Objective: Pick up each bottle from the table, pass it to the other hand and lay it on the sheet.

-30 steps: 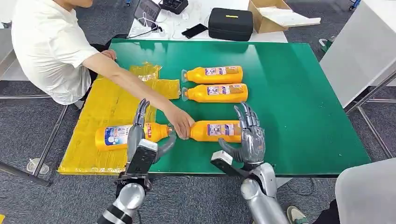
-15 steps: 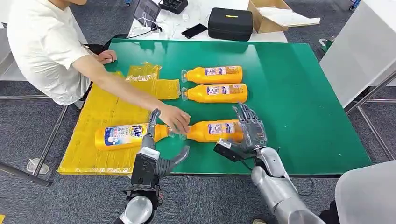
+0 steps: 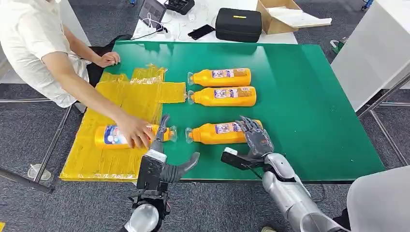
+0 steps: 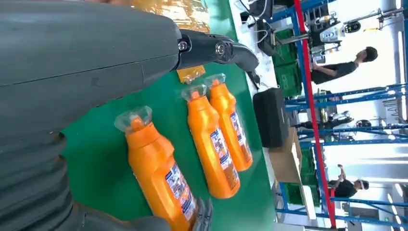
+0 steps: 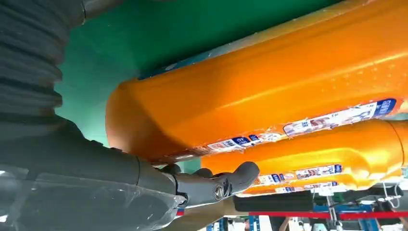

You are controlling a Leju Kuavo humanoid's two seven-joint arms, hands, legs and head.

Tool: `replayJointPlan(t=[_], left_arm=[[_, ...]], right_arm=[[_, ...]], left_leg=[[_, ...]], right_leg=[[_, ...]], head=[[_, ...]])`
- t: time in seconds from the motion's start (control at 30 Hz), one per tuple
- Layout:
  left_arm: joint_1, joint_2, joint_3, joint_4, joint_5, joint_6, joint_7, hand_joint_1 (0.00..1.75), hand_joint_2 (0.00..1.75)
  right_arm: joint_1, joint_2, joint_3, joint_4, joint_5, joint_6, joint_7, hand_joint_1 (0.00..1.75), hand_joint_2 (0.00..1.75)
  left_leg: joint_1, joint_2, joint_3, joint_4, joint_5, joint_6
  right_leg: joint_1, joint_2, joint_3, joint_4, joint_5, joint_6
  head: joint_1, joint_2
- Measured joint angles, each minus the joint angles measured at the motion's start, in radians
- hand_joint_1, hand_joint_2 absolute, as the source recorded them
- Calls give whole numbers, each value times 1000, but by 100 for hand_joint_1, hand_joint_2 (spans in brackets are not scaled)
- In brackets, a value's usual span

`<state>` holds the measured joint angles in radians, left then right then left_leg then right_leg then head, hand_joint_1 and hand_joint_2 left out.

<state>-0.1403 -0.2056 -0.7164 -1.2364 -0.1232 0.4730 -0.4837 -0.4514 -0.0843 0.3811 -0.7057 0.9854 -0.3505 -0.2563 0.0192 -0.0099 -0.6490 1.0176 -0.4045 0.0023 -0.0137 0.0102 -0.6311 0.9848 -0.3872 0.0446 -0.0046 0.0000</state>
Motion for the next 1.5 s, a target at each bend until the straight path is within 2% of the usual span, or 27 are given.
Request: replayJointPlan(t=[0.13,0.43,0.73,1.03,1.07,1.1,1.23,1.37,1.5], left_arm=[[0,0,-2,-3,1,0,2,0,175],[-3,0,-3,-3,8,5,2,0,175],[-6,0,-3,-5,8,0,2,0,175],[-10,-1,-16,-20,41,-54,18,0,175],[-11,-1,-19,-21,45,-54,21,0,175],[-12,-1,-21,-21,51,-54,21,0,175],[-16,-1,-26,-21,61,-53,20,0,175],[-24,-4,-27,-21,85,-54,17,0,175],[-32,-9,-30,-19,105,-56,9,0,175]], right_arm=[[-12,-10,16,6,8,5,19,0,175],[-57,-28,73,40,129,-70,124,0,175],[-82,-31,104,61,169,-87,155,0,175],[-127,-25,111,100,114,32,205,0,175],[-133,-25,107,110,100,54,201,127,175],[-138,-24,103,122,78,82,198,175,175],[-158,-23,84,164,32,149,183,175,175],[-184,-26,55,216,-10,198,216,175,175],[-201,-34,29,255,-24,199,212,175,175]], left_leg=[[0,0,0,0,0,0],[0,0,0,0,0,0],[0,0,0,0,0,0],[0,0,0,0,0,0],[0,0,1,0,0,0],[0,0,1,0,0,0],[0,1,3,0,0,0],[0,0,7,0,0,0],[0,-1,9,0,0,0]], right_leg=[[0,0,1,0,0,0],[0,0,1,0,0,0],[0,0,0,0,0,0],[0,0,0,0,0,0],[0,0,0,0,0,0],[0,0,1,0,0,0],[0,0,2,0,0,0],[0,0,5,-1,0,0],[0,-1,8,-1,0,0]], head=[[0,0],[0,0],[0,0],[0,0],[0,0],[0,0],[0,0],[0,0],[0,0]])
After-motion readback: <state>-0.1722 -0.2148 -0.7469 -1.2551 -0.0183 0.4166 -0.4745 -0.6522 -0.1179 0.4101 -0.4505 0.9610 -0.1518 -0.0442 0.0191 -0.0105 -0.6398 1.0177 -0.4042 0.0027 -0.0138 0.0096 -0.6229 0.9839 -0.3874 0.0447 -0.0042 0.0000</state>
